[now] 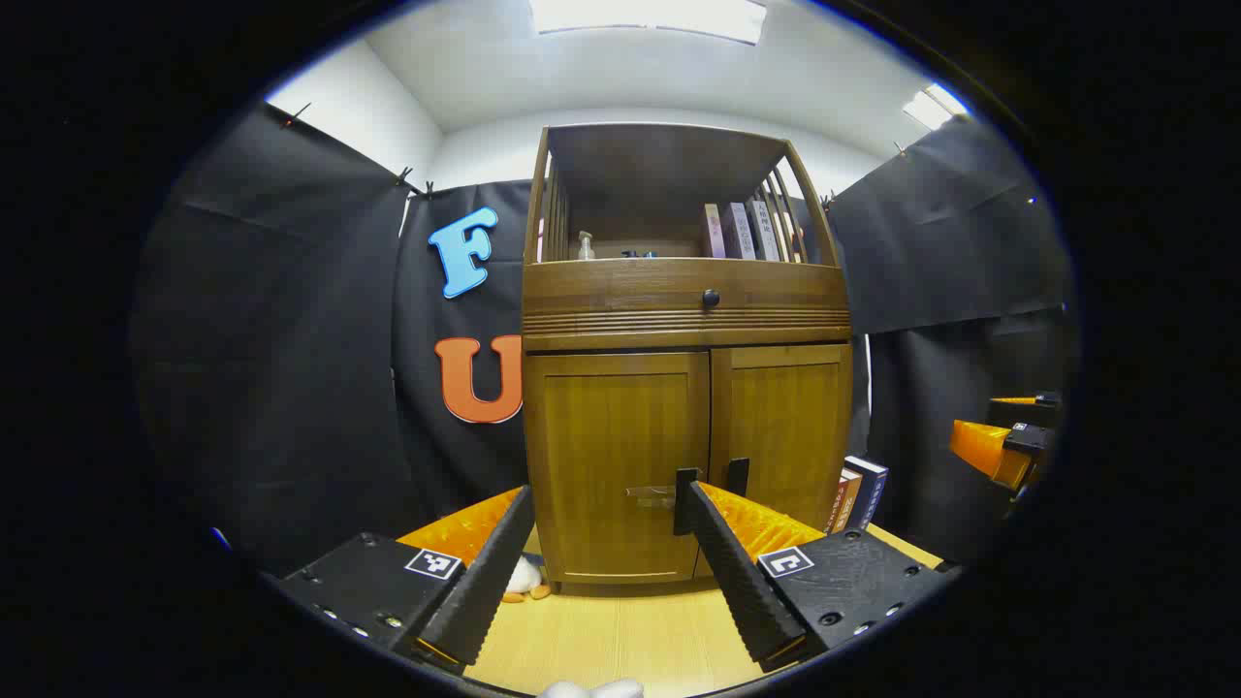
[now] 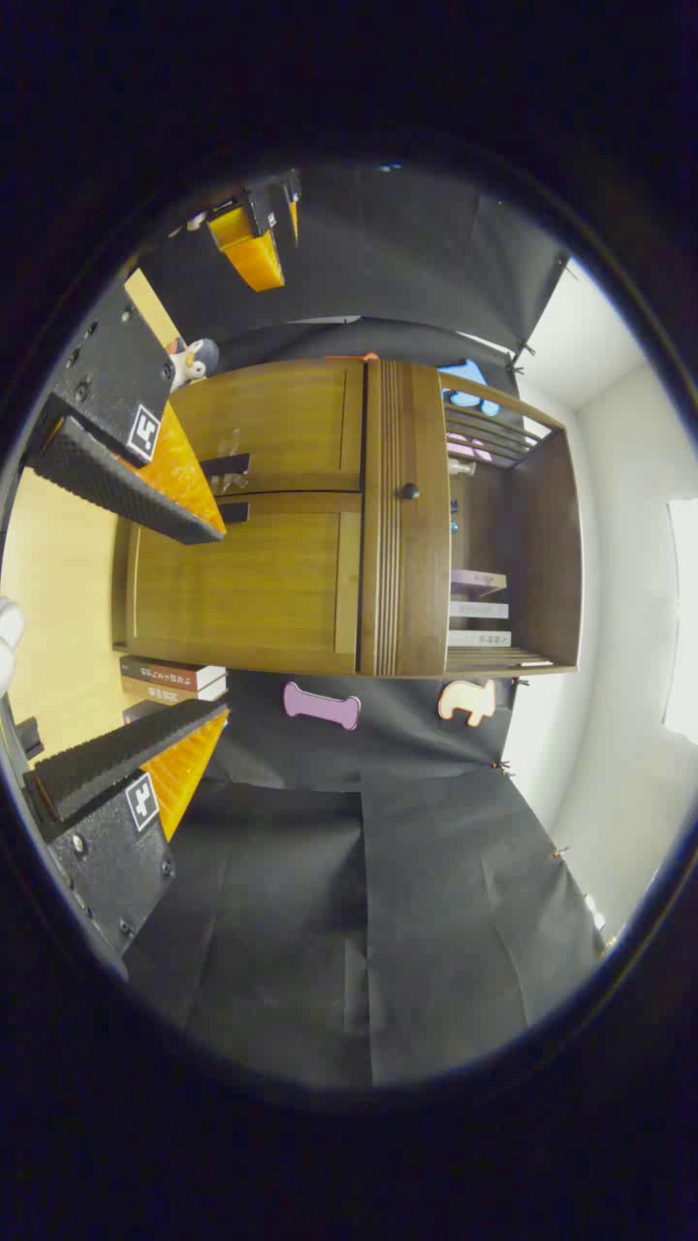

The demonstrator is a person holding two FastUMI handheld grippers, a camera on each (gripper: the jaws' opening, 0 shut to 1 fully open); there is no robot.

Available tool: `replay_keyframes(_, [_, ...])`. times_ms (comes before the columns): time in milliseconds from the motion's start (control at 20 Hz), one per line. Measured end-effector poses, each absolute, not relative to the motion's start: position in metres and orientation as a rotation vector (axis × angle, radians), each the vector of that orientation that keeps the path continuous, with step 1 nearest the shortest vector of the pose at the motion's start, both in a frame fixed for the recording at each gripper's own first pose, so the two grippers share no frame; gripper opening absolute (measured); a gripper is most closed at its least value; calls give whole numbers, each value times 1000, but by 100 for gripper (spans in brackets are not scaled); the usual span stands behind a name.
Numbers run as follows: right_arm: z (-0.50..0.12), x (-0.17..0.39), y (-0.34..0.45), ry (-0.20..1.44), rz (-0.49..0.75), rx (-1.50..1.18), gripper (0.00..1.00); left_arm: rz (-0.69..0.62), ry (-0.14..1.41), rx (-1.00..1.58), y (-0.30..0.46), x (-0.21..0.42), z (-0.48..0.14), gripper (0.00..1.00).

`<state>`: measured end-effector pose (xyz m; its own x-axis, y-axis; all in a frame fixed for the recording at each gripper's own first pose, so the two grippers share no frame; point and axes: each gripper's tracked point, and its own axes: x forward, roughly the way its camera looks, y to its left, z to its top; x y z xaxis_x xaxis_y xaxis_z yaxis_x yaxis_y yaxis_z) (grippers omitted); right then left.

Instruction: Open the right door of the double-door shoe cabinet with the right hand, and open the left door with the left hand.

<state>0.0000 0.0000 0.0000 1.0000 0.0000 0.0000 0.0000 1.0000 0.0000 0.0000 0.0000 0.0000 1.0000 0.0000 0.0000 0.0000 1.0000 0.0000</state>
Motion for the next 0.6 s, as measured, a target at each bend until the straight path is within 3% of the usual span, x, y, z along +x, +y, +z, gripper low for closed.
replay_keyframes(100, [0, 0, 1, 4, 6, 5, 100, 4, 5, 5, 2, -2, -2, 95])
replay_keyframes(150, [0, 1, 3, 4, 12, 6, 100, 6, 7, 6, 2, -3, -3, 100])
replay_keyframes(200, [1, 1, 4, 3, 17, 6, 100, 9, 10, 5, 3, -4, -4, 95])
replay_keyframes(600, [-3, 9, 11, 10, 40, 7, 100, 36, 26, 5, 11, -10, -9, 95])
